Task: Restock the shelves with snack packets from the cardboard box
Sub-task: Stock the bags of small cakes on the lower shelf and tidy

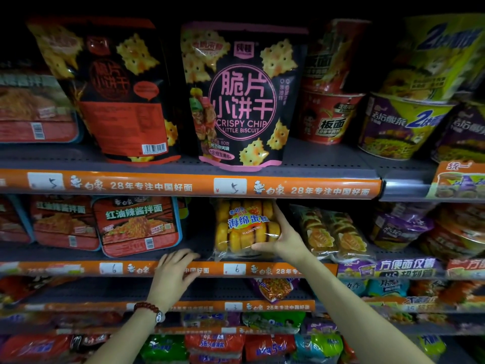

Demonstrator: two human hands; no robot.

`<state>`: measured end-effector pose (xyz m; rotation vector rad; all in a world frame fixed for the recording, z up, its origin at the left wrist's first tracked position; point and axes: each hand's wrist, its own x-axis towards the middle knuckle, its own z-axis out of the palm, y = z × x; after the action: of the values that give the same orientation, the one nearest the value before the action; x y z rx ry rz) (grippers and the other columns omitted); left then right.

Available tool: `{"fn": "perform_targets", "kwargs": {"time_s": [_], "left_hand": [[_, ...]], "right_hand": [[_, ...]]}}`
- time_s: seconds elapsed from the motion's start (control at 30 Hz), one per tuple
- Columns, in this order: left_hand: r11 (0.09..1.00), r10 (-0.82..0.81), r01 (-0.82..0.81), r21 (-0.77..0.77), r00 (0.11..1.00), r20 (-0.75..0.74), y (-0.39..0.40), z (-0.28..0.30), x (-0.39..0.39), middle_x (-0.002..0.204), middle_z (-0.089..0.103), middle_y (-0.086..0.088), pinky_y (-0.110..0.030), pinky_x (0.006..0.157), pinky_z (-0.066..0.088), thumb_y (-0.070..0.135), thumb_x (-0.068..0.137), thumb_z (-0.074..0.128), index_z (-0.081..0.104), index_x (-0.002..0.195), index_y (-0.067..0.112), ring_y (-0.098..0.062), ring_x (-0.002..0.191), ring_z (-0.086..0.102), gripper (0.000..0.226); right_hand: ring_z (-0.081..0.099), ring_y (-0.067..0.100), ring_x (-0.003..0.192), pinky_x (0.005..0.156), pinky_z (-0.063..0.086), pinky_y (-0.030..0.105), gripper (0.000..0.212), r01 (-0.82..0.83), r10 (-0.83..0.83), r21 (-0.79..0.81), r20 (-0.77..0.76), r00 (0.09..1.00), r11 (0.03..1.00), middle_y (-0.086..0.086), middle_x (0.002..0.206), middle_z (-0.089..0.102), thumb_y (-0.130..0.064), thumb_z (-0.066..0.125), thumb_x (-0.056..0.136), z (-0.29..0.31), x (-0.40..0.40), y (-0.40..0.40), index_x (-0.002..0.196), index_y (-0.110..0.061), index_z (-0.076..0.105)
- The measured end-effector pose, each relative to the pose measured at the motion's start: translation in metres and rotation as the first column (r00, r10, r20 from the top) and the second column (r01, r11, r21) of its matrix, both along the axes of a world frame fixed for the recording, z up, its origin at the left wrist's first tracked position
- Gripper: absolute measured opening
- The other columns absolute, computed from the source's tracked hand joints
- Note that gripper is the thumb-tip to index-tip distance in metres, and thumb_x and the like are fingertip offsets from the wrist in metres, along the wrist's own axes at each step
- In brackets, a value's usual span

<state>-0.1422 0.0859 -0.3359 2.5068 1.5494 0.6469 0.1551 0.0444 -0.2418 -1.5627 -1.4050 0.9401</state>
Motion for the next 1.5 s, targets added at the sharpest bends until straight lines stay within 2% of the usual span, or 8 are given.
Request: {"fn": "perform_targets", "kwargs": {"time_s": [0.1,0.33,0.5,0.63,0.77,0.83,1.1,1.5], "left_hand": [[1.0,-0.009,0.009,-0.007,1.0,0.0,0.0,0.002,0.001,0.118,0.06,0.008,-0.037,0.095,0.042,0.03,0.078,0.074,0.063,0.114,0.028,-0.017,0.111,0.057,0.038],[1.0,-0.007,0.007,-0.02,1.0,0.004,-0.001,0.002,0.001,0.12,0.059,0.009,-0.035,0.098,0.039,0.03,0.082,0.07,0.061,0.117,0.028,-0.016,0.114,0.054,0.036],[1.0,-0.003,0.003,-0.016,1.0,0.001,-0.002,0.0,0.002,0.12,0.06,0.008,-0.037,0.098,0.041,0.029,0.081,0.071,0.062,0.117,0.026,-0.017,0.113,0.055,0.037],[0.999,0.004,-0.004,-0.033,1.0,-0.012,-0.003,0.003,0.003,0.122,0.058,0.009,-0.035,0.099,0.039,0.03,0.082,0.069,0.061,0.118,0.027,-0.016,0.114,0.054,0.037],[0.999,0.004,-0.006,-0.045,1.0,-0.028,-0.004,0.008,0.005,0.123,0.057,0.01,-0.033,0.101,0.037,0.031,0.084,0.068,0.06,0.12,0.028,-0.015,0.115,0.053,0.037],[0.999,0.009,-0.011,-0.048,0.999,-0.04,-0.004,0.009,0.005,0.123,0.057,0.011,-0.033,0.101,0.037,0.031,0.083,0.068,0.059,0.12,0.028,-0.015,0.115,0.053,0.038],[0.993,0.009,-0.026,-0.119,0.99,-0.14,-0.002,0.024,0.011,0.129,0.051,0.012,-0.031,0.101,0.037,0.034,0.087,0.061,0.053,0.127,0.029,-0.013,0.12,0.049,0.04],[0.971,-0.059,0.008,-0.238,0.977,-0.205,0.005,0.08,0.03,0.11,0.065,0.0,-0.026,0.077,0.051,0.023,0.087,0.057,0.062,0.11,0.021,-0.015,0.095,0.062,0.023]], "right_hand": [[0.056,0.012,0.116,0.101,0.049,0.037,0.108,0.078,-0.078,0.039,-0.007,0.997,0.996,-0.008,0.131,0.056,-0.037,0.087,0.064,-0.001,-0.005,0.0,0.15,-0.032,0.022],[0.052,0.004,0.11,0.097,0.047,0.028,0.101,0.096,-0.092,0.08,-0.047,0.995,0.992,-0.018,0.122,0.051,-0.029,0.083,0.072,-0.001,-0.011,-0.01,0.149,-0.032,0.018],[0.052,-0.011,0.104,0.082,0.046,0.007,0.09,0.1,-0.095,0.047,-0.105,0.99,0.994,-0.036,0.117,0.043,-0.033,0.076,0.08,-0.012,-0.004,-0.025,0.148,-0.038,0.018],[0.054,0.006,0.117,0.092,0.05,0.021,0.084,0.12,-0.114,0.046,-0.121,0.986,0.992,-0.034,0.117,0.046,-0.033,0.071,0.084,-0.014,-0.007,-0.021,0.149,-0.037,0.019],[0.054,0.005,0.11,0.071,0.046,0.004,0.078,0.094,-0.091,0.017,-0.12,0.989,0.995,-0.027,0.113,0.05,-0.029,0.069,0.087,-0.007,-0.005,-0.017,0.149,-0.033,0.022],[0.055,0.008,0.113,0.075,0.046,0.006,0.077,0.067,-0.067,-0.003,-0.101,0.993,0.998,-0.022,0.117,0.052,-0.031,0.068,0.087,-0.006,-0.003,-0.018,0.149,-0.034,0.022],[0.058,0.022,0.117,0.098,0.05,0.034,0.076,0.107,-0.106,0.005,0.142,0.984,0.994,0.002,0.127,0.059,-0.036,0.074,0.081,0.006,-0.001,-0.012,0.143,-0.02,0.034],[0.058,0.028,0.11,0.09,0.052,0.039,0.061,0.106,-0.113,0.043,0.514,0.85,0.993,0.008,0.122,0.057,-0.044,0.073,0.077,0.027,-0.003,-0.005,0.126,-0.015,0.05]]}}
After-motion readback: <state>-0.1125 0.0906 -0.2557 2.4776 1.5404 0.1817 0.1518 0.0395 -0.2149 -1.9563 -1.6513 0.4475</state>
